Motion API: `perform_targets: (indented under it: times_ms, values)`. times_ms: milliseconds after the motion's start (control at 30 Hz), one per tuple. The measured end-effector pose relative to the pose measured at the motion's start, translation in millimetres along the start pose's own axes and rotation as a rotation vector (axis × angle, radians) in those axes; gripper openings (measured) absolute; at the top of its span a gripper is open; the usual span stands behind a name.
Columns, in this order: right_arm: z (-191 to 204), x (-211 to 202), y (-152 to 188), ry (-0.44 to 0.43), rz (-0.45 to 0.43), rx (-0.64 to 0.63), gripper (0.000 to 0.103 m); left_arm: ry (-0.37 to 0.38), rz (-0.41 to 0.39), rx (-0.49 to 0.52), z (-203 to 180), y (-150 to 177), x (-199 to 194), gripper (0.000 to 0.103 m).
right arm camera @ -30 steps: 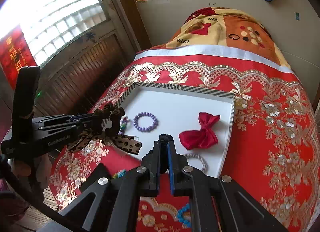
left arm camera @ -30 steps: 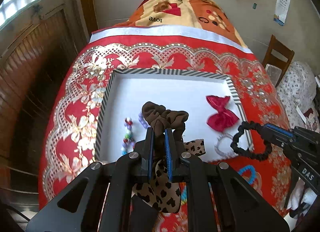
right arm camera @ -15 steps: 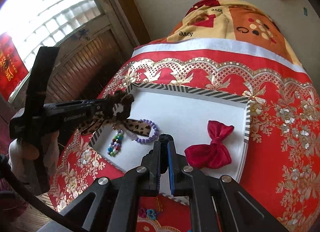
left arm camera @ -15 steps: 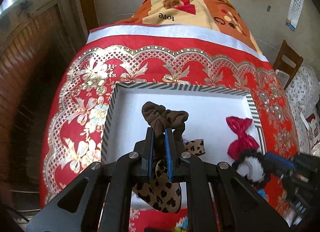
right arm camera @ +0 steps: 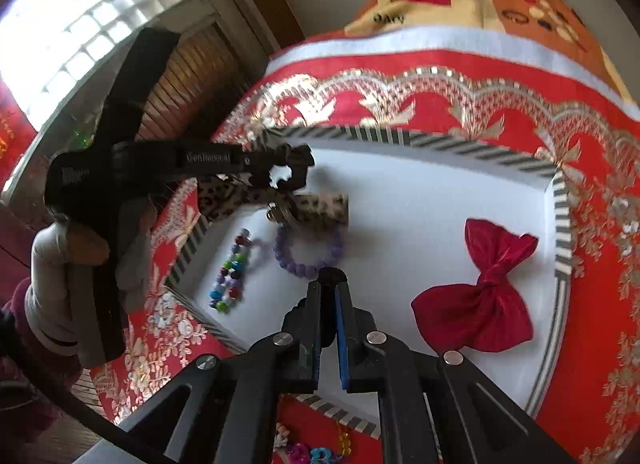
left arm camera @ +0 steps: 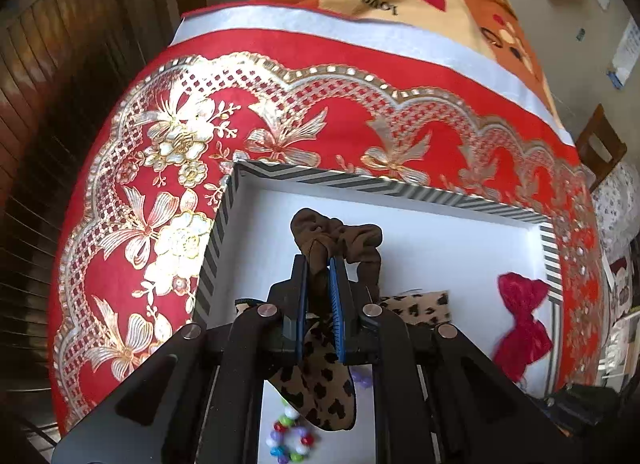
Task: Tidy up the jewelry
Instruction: 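Lower brown scrunchie and leopard bow with left tool while right lowers black scrunchie, open both, then withdraw both tools from the tray toward the black pouch and blue bracelet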
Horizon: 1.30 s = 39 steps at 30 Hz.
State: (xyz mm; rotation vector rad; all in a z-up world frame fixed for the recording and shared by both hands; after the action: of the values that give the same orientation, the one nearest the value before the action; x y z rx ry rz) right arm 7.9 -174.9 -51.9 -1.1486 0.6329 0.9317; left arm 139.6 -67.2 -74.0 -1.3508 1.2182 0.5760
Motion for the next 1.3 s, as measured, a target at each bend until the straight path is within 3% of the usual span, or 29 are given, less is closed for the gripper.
perform_targets:
  times_ms: [333,433,467,500,567,900,1300]
  values:
    - [-11,32,19,0.047,0.084,0.013,0.006,0.000,0.012,-0.016,9,5,9,0.012]
    - [-11,34,21,0.070,0.097,-0.012,0.006,0.017,-0.004,-0.012,7,6,5,0.020]
    - [-11,36,22,0.084,0.100,-0.025,0.006,0.021,-0.012,-0.010,6,6,3,0.029]
    - [-10,37,22,0.093,0.105,-0.034,0.009,0.021,-0.018,-0.012,6,6,1,0.038]
    - [-10,38,22,0.096,0.109,-0.037,0.018,0.018,-0.037,-0.022,6,7,-5,0.044]
    - [-4,10,13,0.066,0.041,-0.008,0.026,-0.014,-0.088,0.012,-3,15,-35,0.046]
    - [-15,-43,8,0.129,-0.088,0.054,0.037,-0.038,-0.132,0.037,-19,45,-74,0.046]
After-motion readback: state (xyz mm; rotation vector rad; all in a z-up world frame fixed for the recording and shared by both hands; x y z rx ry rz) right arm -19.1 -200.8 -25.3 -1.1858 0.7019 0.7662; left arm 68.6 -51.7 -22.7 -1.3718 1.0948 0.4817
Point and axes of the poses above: each gripper's, at about its wrist camera, not at the fingertips, and x roughly the way its jaws point, z to its left, y to its underside, the point moved 7 cm from there along x, roughly the way its jaws point, and after that the axes turned 6 degrees about y, right-handed, at the moved point
